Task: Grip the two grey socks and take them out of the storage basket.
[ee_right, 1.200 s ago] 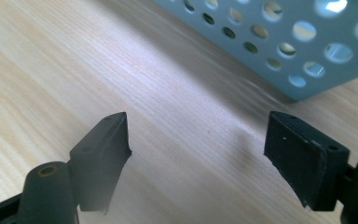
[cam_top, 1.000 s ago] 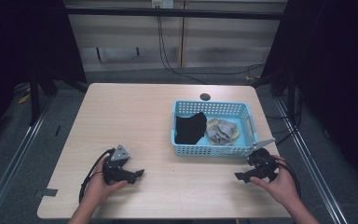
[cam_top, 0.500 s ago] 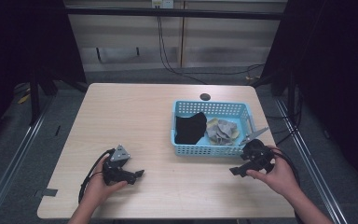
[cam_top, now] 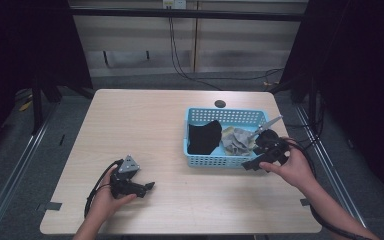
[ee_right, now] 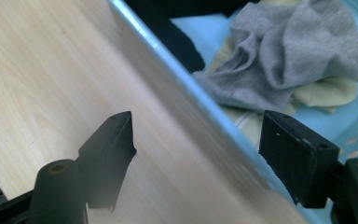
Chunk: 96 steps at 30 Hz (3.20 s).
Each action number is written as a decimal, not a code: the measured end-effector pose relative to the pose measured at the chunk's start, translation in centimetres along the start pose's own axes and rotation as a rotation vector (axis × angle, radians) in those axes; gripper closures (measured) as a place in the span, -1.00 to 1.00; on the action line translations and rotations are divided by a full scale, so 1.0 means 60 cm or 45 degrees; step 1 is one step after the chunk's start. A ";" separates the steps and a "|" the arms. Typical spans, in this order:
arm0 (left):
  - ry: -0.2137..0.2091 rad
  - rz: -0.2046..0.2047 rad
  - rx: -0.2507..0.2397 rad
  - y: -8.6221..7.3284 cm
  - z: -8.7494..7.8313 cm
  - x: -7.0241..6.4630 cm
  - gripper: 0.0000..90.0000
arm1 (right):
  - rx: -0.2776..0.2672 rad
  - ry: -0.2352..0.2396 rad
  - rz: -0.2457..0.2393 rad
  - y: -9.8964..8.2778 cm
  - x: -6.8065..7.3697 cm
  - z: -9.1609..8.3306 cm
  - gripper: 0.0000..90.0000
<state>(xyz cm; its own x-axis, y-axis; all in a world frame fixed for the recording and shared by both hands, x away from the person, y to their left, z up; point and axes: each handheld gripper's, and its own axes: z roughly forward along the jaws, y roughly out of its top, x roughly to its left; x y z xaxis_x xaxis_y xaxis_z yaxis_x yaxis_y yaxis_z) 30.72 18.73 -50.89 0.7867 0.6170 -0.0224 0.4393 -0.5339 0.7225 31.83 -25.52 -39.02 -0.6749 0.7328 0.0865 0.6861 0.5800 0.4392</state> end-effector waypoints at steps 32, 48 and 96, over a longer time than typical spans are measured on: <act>-0.004 -0.003 0.003 0.000 0.000 0.000 -0.71 | 0.157 -0.117 0.111 0.080 -0.112 0.131 0.08; -0.004 -0.004 0.003 0.000 0.000 -0.001 -0.72 | 0.185 -0.078 0.087 0.072 -0.112 0.110 0.90; 0.002 0.008 0.004 0.000 0.000 0.000 -0.71 | 0.002 0.120 -0.338 0.088 0.066 -0.034 0.90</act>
<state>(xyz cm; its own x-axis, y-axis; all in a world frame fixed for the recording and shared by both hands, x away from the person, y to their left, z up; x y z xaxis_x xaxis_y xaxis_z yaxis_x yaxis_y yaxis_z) 30.73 18.74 -50.87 0.7887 0.6145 -0.0171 0.4361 -0.5397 0.7202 32.25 -20.30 -34.53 -0.8535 0.5186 0.0512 0.4820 0.7482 0.4559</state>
